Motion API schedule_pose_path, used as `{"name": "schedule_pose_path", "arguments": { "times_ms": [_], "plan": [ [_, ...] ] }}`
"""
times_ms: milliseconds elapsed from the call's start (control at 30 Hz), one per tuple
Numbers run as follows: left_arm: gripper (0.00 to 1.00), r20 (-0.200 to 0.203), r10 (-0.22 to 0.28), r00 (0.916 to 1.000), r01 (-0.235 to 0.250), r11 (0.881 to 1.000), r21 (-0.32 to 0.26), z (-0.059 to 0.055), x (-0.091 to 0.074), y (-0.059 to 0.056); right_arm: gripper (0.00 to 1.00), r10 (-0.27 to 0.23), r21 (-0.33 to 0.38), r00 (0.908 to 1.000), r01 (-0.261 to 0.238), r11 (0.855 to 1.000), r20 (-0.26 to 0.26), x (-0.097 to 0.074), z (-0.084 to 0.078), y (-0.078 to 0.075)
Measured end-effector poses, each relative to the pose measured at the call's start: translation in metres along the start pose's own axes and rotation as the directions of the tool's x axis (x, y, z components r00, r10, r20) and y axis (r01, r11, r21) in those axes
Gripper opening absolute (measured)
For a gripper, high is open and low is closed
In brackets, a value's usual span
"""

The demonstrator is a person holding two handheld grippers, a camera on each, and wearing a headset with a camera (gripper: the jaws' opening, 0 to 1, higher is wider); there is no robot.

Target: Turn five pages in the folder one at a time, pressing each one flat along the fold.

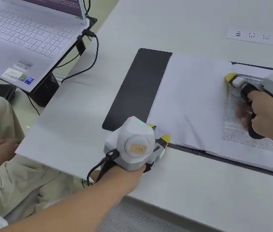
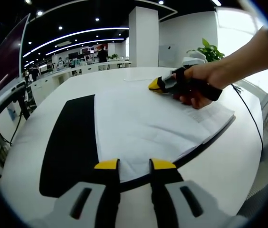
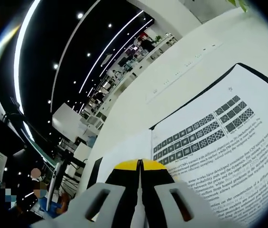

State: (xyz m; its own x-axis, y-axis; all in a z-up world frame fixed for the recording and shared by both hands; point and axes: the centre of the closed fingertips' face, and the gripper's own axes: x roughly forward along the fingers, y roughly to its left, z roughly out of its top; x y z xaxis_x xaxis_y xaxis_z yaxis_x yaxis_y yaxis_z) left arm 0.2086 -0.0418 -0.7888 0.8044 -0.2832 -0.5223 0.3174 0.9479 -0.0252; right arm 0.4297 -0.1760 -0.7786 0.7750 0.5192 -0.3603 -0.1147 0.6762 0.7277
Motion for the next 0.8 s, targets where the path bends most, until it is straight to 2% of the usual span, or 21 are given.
{"name": "schedule_pose_path", "arguments": {
  "times_ms": [233,500,800],
  "plan": [
    [0.23,0.007,0.0,1.0,0.0,1.0,-0.001,0.0,0.0,0.0,0.0,-0.015,-0.037,0.9998,0.016,0.999,0.011,0.012,0.008,0.002],
    [0.23,0.011,0.001,0.9999,-0.001,1.0,-0.005,0.0,0.0,0.0,0.0,-0.024,-0.093,0.9997,0.025,0.995,0.004,0.034,0.019,0.002],
    [0.23,0.014,0.001,0.9999,-0.001,1.0,-0.007,0.0,-0.001,0.0,0.0,-0.036,-0.143,0.9993,0.037,0.989,0.01,0.042,0.025,0.001]
  ]
}}
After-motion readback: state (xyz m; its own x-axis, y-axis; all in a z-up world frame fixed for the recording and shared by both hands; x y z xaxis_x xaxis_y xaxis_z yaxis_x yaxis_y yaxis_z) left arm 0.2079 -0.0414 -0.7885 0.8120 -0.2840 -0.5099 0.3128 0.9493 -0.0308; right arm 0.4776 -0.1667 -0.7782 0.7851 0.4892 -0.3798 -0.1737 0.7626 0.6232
